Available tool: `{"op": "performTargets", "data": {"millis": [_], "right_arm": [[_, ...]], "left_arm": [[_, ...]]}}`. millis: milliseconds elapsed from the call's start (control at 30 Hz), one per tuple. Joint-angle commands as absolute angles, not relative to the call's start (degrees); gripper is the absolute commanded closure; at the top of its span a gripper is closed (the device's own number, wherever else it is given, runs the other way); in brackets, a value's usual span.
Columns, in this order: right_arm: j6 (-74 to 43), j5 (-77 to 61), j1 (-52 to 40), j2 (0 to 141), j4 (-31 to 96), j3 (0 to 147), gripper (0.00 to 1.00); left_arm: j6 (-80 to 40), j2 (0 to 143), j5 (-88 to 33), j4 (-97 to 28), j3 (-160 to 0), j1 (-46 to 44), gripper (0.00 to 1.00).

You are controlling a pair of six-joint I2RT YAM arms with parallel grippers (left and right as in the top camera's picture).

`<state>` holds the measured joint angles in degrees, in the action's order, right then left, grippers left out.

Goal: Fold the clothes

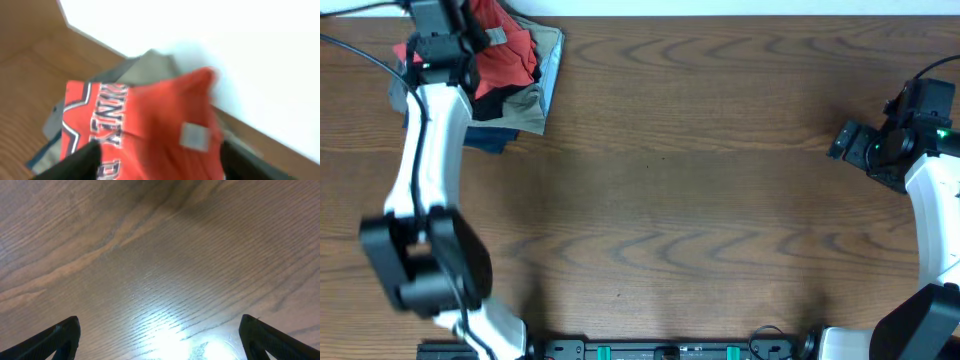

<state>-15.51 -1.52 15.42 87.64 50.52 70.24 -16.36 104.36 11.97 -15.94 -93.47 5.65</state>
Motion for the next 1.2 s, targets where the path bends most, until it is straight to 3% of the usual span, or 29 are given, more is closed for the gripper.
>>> {"op": "performTargets", "data": {"millis": [0,67,267,567,900,1167], "right_arm": [[-15.81,-1.52,15.7,87.55,50.57,70.7,0.01],[-15.81,-1.52,15.7,87.55,50.57,70.7,0.01],[-15.81,-1.52,15.7,87.55,50.57,70.7,0.01],[-15.81,-1.52,15.7,87.55,50.57,70.7,0.01],[-15.81,-1.52,15.7,87.55,50.57,70.7,0.01],[-15.81,-1.52,15.7,87.55,50.57,70.7,0.01]], "left_arm": [[-16.8,97.19,12.45,-23.31,-93.56,1.89,0.06],[-16.91,93.89,12.38,-29.41,-93.56,-0.23,0.01],[-17.85,84.07,5.32,-49.98,-93.56,-6.74,0.0],[-17.85,71.22,4.86,-66.96,-93.01,-15.86,0.02],[-26.96,51.51,3.79,-69.1,-77.19,-26.81,0.02],[-31.4,42.39,3.81,-76.42,-68.03,-28.1,0.02]]}}
